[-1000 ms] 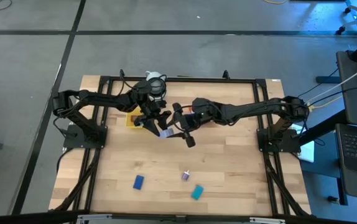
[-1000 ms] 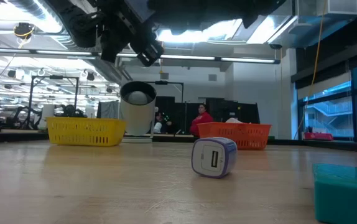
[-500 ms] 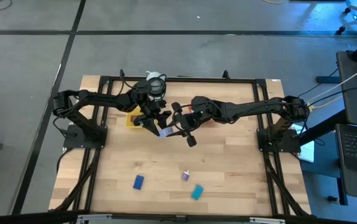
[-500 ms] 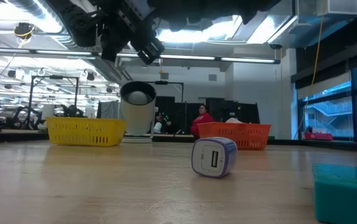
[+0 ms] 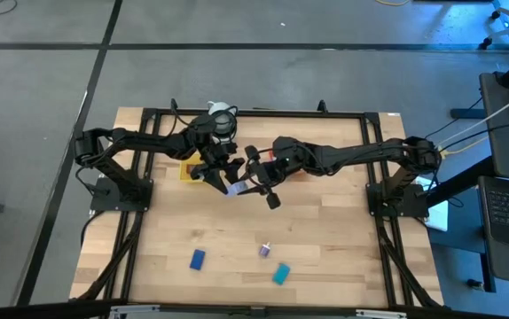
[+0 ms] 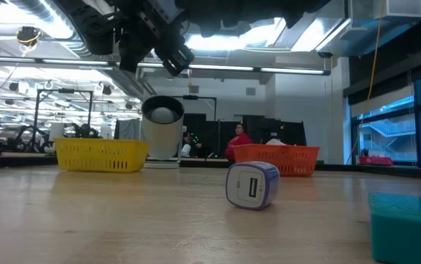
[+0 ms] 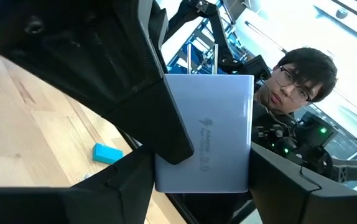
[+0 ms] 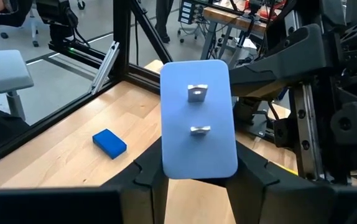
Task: Pick & Place Office items
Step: Put the light blue charger adapter into the orange bin, then put the purple charger adapter into the orange bin
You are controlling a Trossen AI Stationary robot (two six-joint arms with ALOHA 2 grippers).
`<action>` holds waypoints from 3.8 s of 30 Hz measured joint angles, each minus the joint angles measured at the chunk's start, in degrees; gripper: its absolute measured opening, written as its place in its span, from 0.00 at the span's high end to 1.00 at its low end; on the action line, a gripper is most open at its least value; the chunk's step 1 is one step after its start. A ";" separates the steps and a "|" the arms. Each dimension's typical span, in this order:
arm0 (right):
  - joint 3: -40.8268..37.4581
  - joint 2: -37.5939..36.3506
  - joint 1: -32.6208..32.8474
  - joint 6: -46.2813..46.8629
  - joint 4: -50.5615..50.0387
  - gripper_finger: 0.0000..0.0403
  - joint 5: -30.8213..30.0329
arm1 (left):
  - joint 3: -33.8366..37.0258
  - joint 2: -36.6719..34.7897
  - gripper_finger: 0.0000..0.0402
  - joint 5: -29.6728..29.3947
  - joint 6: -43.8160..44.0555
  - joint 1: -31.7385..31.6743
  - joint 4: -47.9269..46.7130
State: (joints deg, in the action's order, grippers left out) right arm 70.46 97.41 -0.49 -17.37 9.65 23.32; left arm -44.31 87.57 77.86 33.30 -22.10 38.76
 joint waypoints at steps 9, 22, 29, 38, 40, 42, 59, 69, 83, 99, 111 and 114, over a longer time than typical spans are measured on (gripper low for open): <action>0.00 -2.72 0.00 0.16 -2.45 0.70 -1.76 | 0.00 -0.04 0.37 -0.20 0.46 -2.32 -0.14; 0.26 -8.77 0.22 0.01 -6.27 0.70 -2.39 | 0.22 0.11 0.37 -0.31 -0.22 -5.47 -0.42; 0.17 -13.29 -0.97 0.98 -14.92 0.70 -7.93 | 0.20 -0.95 0.37 3.43 -0.17 -6.33 0.03; 0.09 -21.13 -5.14 2.70 -26.45 0.70 -11.80 | 0.82 -14.83 0.37 -0.05 -5.74 -11.56 0.10; 0.09 -24.24 -6.41 3.54 -28.43 0.70 -11.77 | 1.78 -19.96 0.37 -2.87 -6.99 -13.47 0.04; 0.11 -27.26 -8.22 3.66 -30.82 0.70 -11.89 | 3.00 -25.48 0.37 -6.06 -8.01 -15.11 -0.13; -23.79 -48.64 -18.20 14.20 -33.12 0.70 -13.48 | 20.50 -59.03 0.37 -32.90 -11.43 -18.34 -18.88; -44.13 -46.69 -18.50 24.03 -11.77 0.70 -13.22 | 20.61 -61.60 0.37 -44.76 -18.46 -11.79 -36.63; -47.15 -27.76 -21.45 24.51 1.97 0.70 -14.79 | 20.61 -61.18 0.37 -49.80 -20.59 -1.43 -37.73; -47.10 -23.83 -25.94 25.54 1.73 0.60 -15.39 | 20.61 -61.18 0.37 -49.76 -21.05 1.46 -39.43; -39.28 -24.02 -25.94 23.74 -4.53 0.38 -14.96 | 20.61 -61.18 0.37 -49.71 -20.55 1.44 -40.70; -38.47 -24.02 -25.94 23.40 -5.20 0.39 -14.41 | 20.61 -61.17 0.37 -49.71 -20.51 1.45 -41.36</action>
State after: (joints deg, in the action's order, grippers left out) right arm 31.99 73.38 -26.44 6.03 4.45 8.91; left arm -23.70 26.40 28.14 12.78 -20.65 -2.60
